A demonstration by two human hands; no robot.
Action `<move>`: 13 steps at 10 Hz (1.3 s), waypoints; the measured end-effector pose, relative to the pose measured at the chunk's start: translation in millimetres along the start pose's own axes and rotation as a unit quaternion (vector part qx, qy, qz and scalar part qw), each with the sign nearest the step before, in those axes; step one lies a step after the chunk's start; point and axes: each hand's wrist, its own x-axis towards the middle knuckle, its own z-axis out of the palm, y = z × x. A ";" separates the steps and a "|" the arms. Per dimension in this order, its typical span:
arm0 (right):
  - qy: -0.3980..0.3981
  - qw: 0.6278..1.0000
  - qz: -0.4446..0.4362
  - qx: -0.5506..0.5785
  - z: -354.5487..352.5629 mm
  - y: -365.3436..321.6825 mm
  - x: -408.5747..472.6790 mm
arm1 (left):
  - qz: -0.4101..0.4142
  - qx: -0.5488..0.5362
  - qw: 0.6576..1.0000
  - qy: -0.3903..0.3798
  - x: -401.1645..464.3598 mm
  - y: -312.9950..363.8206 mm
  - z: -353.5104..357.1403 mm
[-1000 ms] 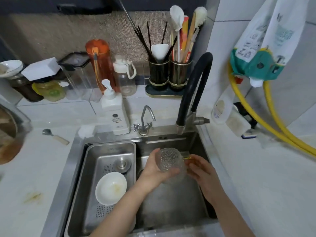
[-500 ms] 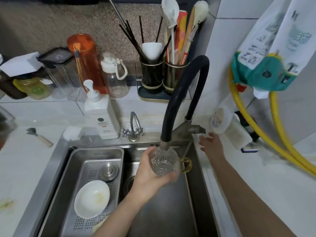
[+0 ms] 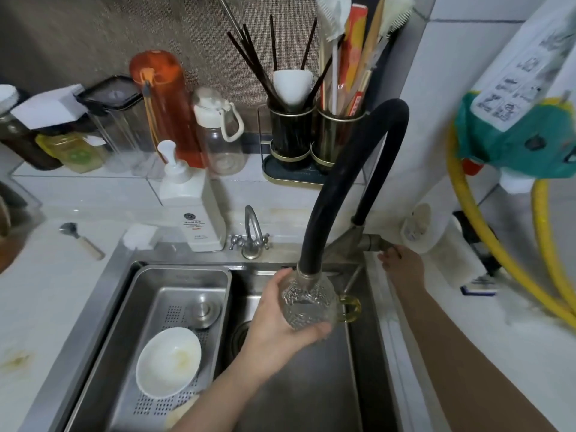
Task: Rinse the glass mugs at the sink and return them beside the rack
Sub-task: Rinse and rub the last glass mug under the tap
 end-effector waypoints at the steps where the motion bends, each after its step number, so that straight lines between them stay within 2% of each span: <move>1: 0.005 1.000 -0.007 0.012 -1.0 -2.0 -0.9 | 0.000 0.006 1.000 -0.001 -0.4 -1.7 0.5; 4: -0.006 0.999 0.018 0.039 -1.6 1.4 0.7 | 0.006 0.009 1.000 -0.007 -4.4 -1.5 -0.2; 6: -0.028 0.990 0.066 0.123 -2.8 -7.0 -13.3 | 0.014 0.007 1.000 -0.001 -2.2 0.2 -1.4; 7: -0.066 0.977 0.063 0.192 -8.2 -14.8 -69.1 | 0.016 0.010 1.000 -0.004 -0.7 -2.5 -4.4; 8: -0.157 0.963 -0.010 0.218 -10.8 -11.9 -133.8 | 0.028 0.038 0.999 0.010 3.4 -7.6 -13.2; 9: -0.211 0.958 -0.056 0.186 -0.6 -9.1 -165.9 | 0.025 0.080 0.997 -0.004 8.0 -15.5 -14.4; 11: -0.134 0.975 -0.040 0.175 4.1 7.3 -199.0 | 0.052 0.093 0.989 -0.106 -9.2 -15.7 -19.9; 12: -0.118 0.980 -0.043 0.156 15.8 -10.1 -208.6 | 0.054 0.104 0.988 -0.103 -8.9 -13.6 -42.2; 13: -0.076 0.986 -0.033 0.148 18.1 -21.4 -206.3 | 0.043 0.048 0.995 -0.082 -8.2 10.7 -36.9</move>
